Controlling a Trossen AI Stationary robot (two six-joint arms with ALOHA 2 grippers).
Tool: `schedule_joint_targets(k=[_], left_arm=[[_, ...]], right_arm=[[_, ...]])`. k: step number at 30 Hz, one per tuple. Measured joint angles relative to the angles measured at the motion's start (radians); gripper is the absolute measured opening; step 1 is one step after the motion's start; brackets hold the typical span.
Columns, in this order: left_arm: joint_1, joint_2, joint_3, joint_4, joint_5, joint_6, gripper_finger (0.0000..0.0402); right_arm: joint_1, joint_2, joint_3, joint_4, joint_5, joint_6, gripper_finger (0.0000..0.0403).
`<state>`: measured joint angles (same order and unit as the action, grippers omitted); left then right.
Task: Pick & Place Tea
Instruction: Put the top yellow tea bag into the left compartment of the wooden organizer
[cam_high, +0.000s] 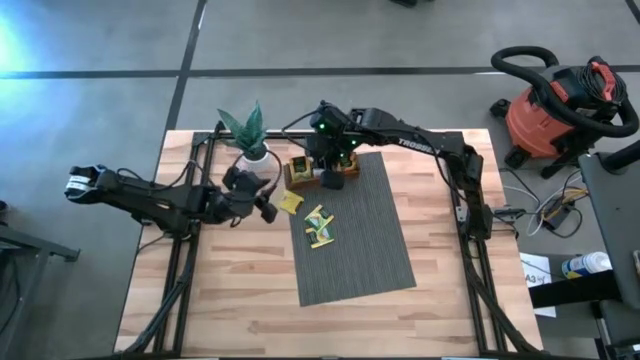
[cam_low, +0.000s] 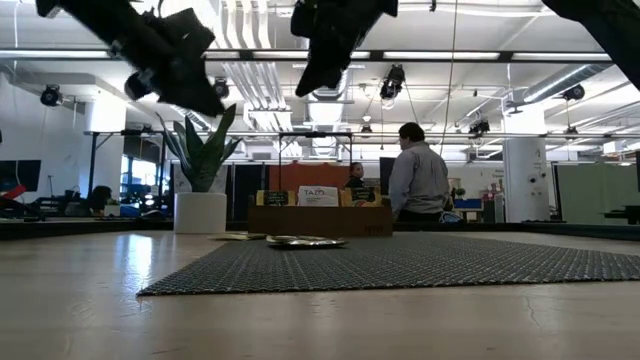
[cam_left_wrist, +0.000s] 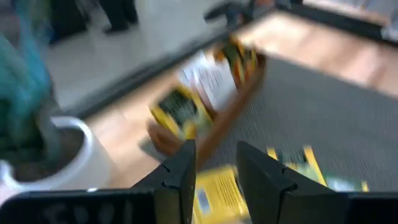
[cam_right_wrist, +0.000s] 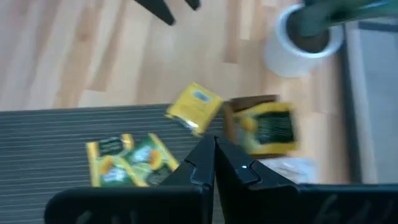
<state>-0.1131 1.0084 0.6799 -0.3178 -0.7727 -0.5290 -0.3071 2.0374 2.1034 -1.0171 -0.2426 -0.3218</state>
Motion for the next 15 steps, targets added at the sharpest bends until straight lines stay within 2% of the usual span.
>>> schedule_joint_targets(k=[4, 10, 13, 15], left_arm=[[-0.002, 0.022, -0.057, 0.018, 0.103, -0.007, 0.0110], [0.032, 0.098, -0.191, 0.263, 0.151, 0.192, 0.0110], [0.086, 0.154, -0.246, 0.391, 0.236, 0.214, 0.0110], [0.120, 0.199, -0.268, 0.450, 0.255, 0.218, 0.0110]], right_arm=[[0.007, 0.000, -0.094, 0.074, -0.076, 0.021, 0.0008], [0.016, 0.001, -0.225, 0.117, -0.081, 0.099, 0.0008], [0.020, 0.001, -0.286, 0.139, -0.080, 0.146, 0.0008], [0.025, 0.001, -0.326, 0.168, -0.080, 0.176, 0.0008]])
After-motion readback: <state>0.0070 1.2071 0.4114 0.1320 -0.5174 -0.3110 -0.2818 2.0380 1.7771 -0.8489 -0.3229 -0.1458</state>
